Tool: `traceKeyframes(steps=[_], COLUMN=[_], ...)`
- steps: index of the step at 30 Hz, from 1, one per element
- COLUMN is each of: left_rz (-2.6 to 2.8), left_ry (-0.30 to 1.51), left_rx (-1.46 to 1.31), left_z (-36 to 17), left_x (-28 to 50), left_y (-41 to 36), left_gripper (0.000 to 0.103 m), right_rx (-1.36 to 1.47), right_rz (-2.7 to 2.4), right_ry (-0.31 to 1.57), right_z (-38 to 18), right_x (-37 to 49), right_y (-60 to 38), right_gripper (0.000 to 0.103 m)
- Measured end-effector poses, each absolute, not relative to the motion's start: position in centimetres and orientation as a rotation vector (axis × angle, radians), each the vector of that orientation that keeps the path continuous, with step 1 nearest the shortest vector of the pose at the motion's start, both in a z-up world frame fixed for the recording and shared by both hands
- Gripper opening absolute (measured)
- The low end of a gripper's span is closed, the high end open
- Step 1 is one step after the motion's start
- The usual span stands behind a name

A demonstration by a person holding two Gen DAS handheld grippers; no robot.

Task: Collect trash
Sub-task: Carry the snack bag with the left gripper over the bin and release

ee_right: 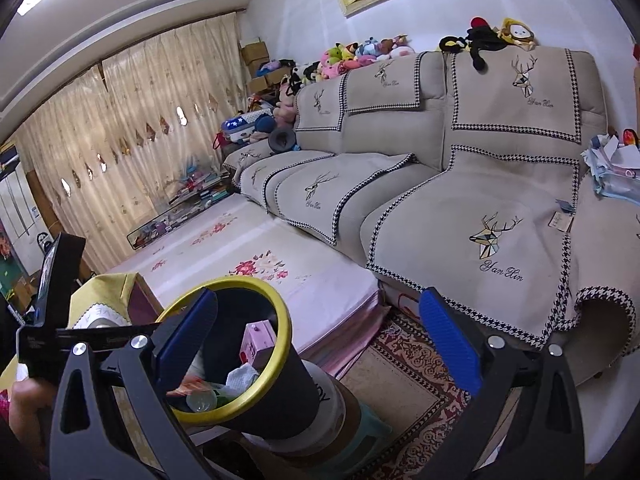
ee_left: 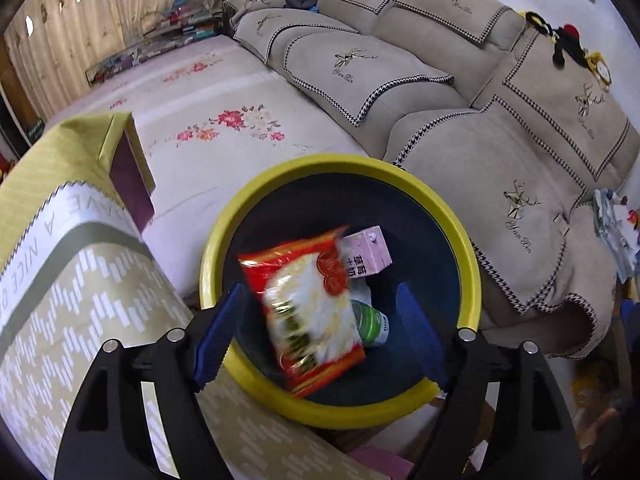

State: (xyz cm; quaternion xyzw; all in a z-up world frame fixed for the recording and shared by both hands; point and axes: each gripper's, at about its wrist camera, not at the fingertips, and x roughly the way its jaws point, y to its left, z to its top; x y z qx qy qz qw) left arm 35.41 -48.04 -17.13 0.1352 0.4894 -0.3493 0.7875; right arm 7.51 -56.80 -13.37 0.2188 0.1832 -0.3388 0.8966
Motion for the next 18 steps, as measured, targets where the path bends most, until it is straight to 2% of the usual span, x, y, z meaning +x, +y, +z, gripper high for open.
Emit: traceKeyframes(steps=[7,18], left_rz=[-0.724,-0.415], left_ry=[0.913,0.703], left_rx=[0.174,0.022], left_z=[-12.3,-7.5], left_x=[33.4,31.5], left_y=[-39.0,-16.2], left_gripper=[0.091,0.098], right_rx=[0.441,0.363], right_rz=[-0.670,-0.560], right_ry=[0.383,0.393], right_z=[-12.9,-11.0], right_x=[8.3,11.8], right_y=[-55.5,-50.0], right_gripper=[0.096,0.096])
